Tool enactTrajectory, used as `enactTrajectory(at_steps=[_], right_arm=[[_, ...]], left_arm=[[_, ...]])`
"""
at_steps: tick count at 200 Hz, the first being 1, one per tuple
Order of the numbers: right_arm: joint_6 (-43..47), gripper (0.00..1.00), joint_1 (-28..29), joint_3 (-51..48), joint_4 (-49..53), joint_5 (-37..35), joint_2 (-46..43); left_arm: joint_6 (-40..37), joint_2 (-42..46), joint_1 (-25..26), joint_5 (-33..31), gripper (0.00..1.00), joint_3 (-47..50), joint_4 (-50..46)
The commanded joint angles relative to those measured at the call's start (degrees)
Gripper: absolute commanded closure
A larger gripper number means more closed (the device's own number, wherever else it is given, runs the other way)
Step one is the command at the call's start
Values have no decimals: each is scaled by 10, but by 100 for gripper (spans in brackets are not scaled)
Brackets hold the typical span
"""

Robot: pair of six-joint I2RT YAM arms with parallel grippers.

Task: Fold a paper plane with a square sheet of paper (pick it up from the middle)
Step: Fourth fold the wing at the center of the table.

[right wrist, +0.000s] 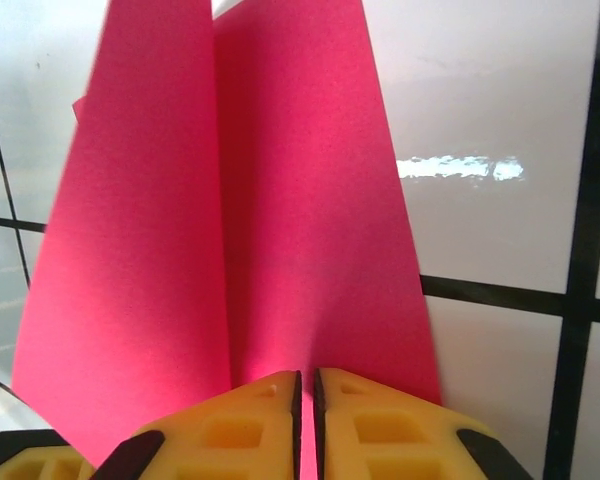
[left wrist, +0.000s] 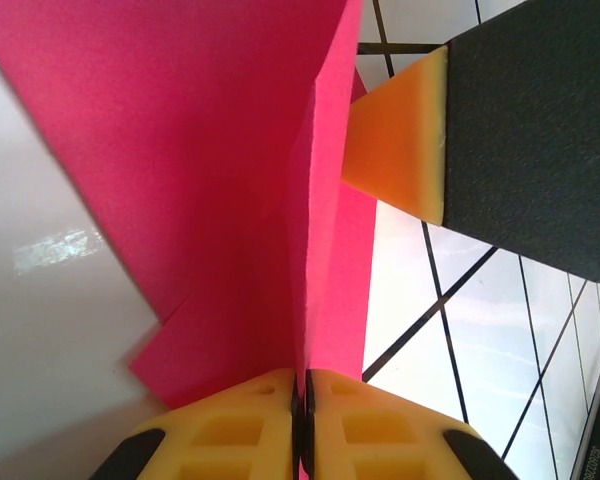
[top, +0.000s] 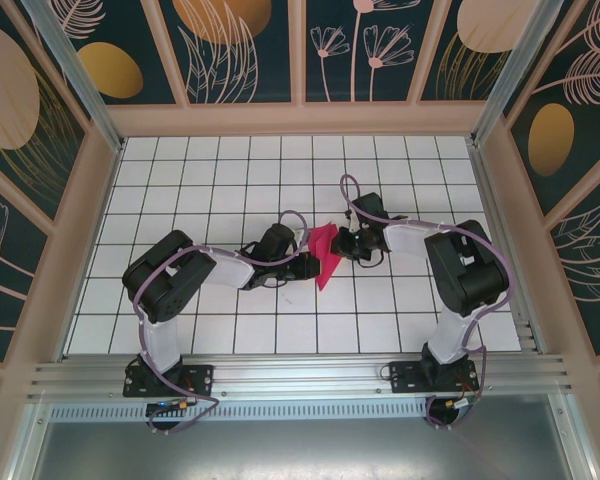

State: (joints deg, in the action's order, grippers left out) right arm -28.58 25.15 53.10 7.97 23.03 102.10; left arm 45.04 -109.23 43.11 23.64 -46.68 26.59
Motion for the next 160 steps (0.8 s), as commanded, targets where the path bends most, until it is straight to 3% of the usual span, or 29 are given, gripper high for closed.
enactTrajectory(at_steps=[1,29,70,160], right_arm=[[-13,82,4,-1,4,15,-32],[-11,79,5,5,15,4,-22],[-3,84,5,-1,13,-1,-4],[6,87,6,-2,15,-6,15]], left_arm=[[-15,6,-3,6,85,-3,-7],[-14,10,-3,18,77,-3,6],[-15,19,-4,-7,65,-20,-8],[-36,17,-4,-22,57,-52,-44]])
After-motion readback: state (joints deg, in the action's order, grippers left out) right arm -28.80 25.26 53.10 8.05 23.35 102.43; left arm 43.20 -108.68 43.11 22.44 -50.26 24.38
